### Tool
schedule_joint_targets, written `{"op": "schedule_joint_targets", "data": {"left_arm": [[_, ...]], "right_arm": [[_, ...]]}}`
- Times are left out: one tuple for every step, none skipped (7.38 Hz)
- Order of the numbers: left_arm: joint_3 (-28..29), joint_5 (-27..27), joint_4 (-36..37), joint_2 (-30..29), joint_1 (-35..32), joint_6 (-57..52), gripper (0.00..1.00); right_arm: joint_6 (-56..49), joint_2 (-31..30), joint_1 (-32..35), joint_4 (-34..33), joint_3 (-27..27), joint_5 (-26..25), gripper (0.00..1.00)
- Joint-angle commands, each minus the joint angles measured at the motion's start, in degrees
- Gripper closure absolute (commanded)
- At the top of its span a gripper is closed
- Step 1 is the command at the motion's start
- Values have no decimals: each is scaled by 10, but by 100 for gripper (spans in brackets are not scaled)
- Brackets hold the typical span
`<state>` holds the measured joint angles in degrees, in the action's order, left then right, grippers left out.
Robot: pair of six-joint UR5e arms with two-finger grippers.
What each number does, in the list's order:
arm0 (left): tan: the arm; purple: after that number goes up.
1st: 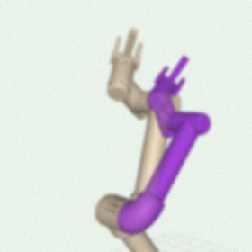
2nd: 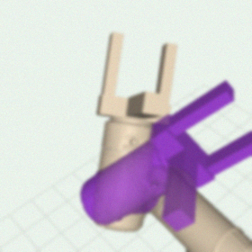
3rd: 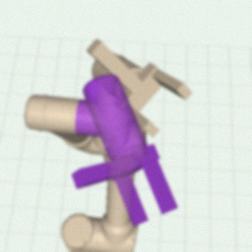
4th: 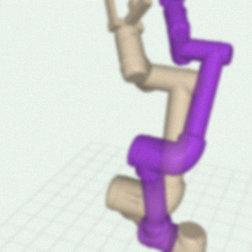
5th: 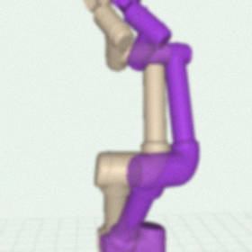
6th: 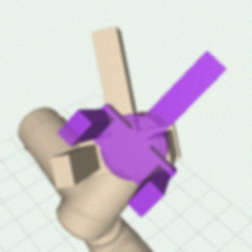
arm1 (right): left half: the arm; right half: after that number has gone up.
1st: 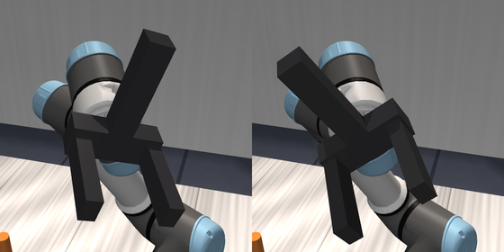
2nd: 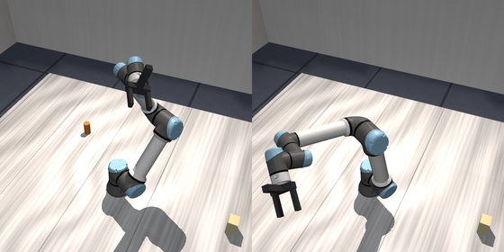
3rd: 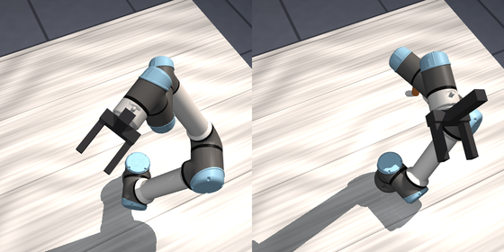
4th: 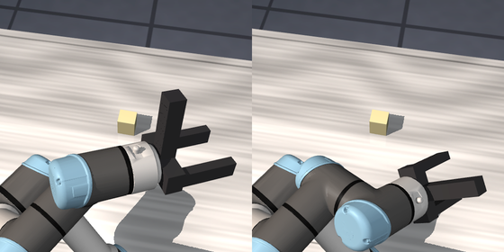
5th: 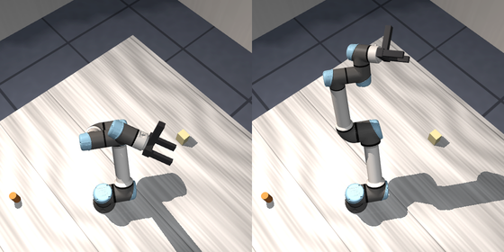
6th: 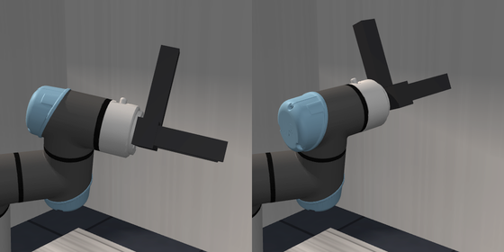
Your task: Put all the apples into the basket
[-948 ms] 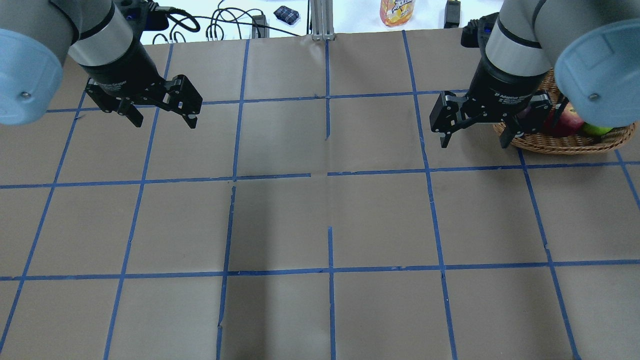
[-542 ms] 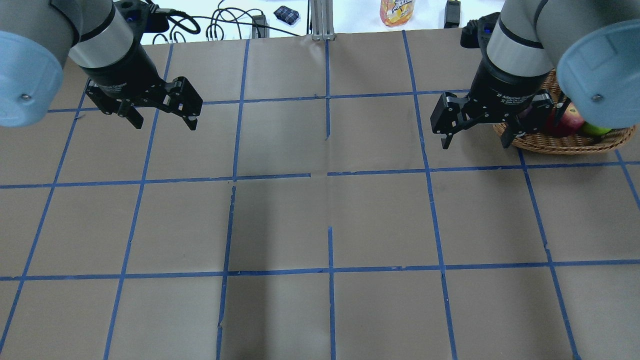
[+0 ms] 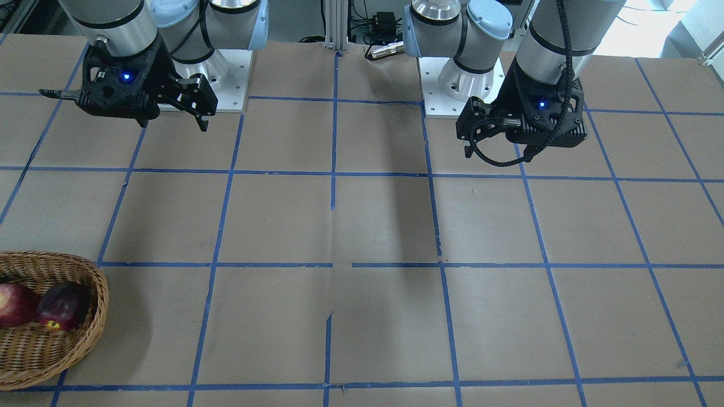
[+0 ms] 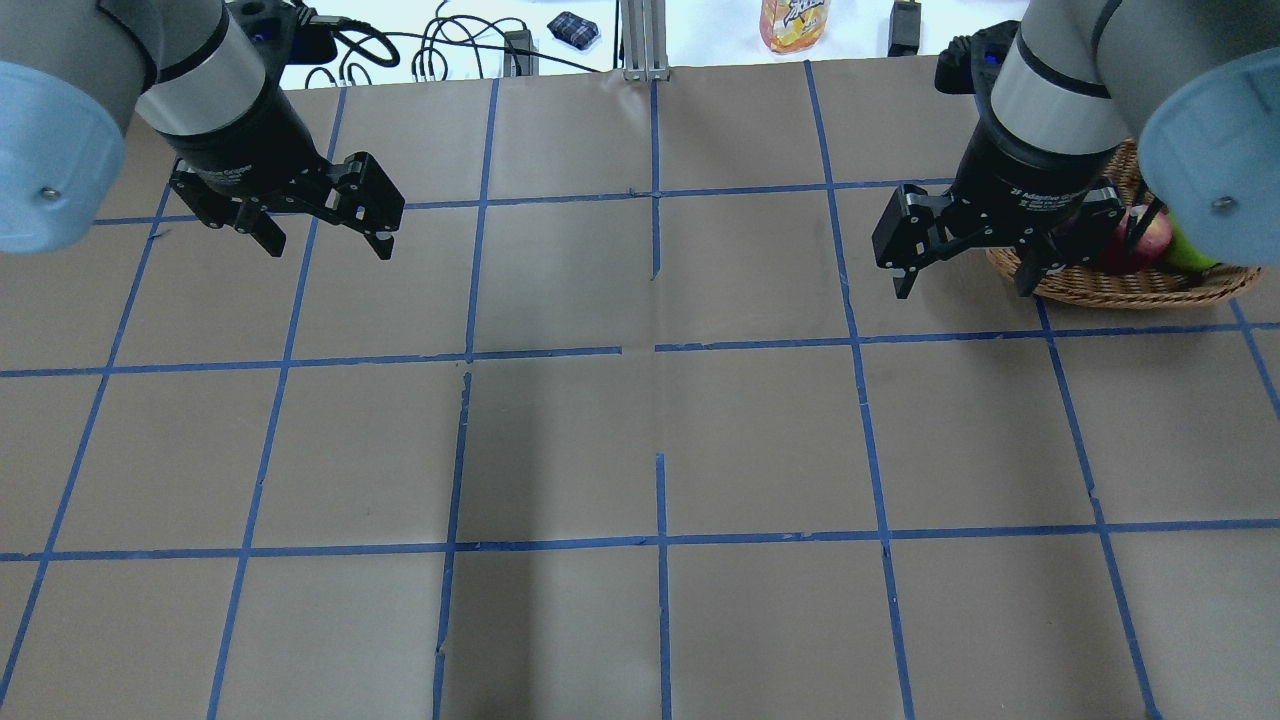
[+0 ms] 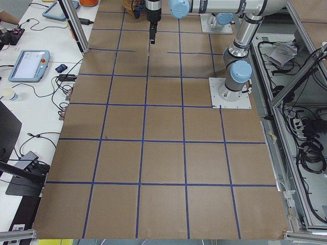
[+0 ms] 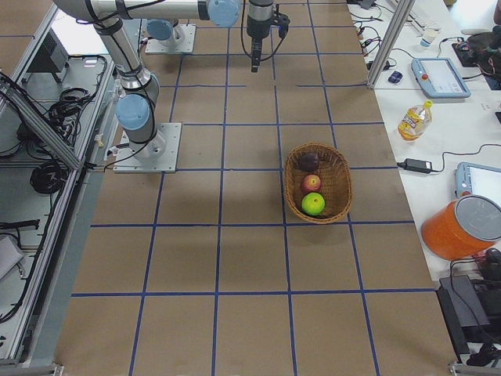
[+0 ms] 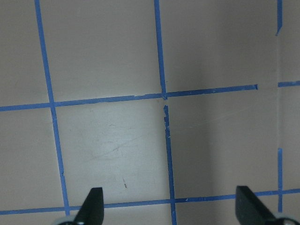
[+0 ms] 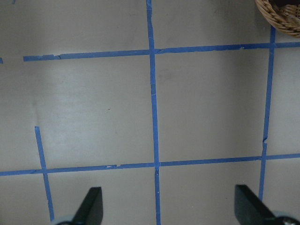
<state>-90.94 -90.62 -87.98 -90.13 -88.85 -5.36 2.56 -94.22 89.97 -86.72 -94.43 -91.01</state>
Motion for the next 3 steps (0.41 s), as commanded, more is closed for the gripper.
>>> {"op": "schedule_joint_targets", "data": {"left_arm": [[2, 0, 0, -1, 0, 0, 0], [7, 0, -1, -6, 0, 0, 0], [5, -1, -2, -3, 0, 0, 0]], "right_arm": [[0, -4, 0, 0, 0, 0, 0], [1, -4, 0, 0, -2, 0, 0], [4, -4, 0, 0, -5, 0, 0]]}}
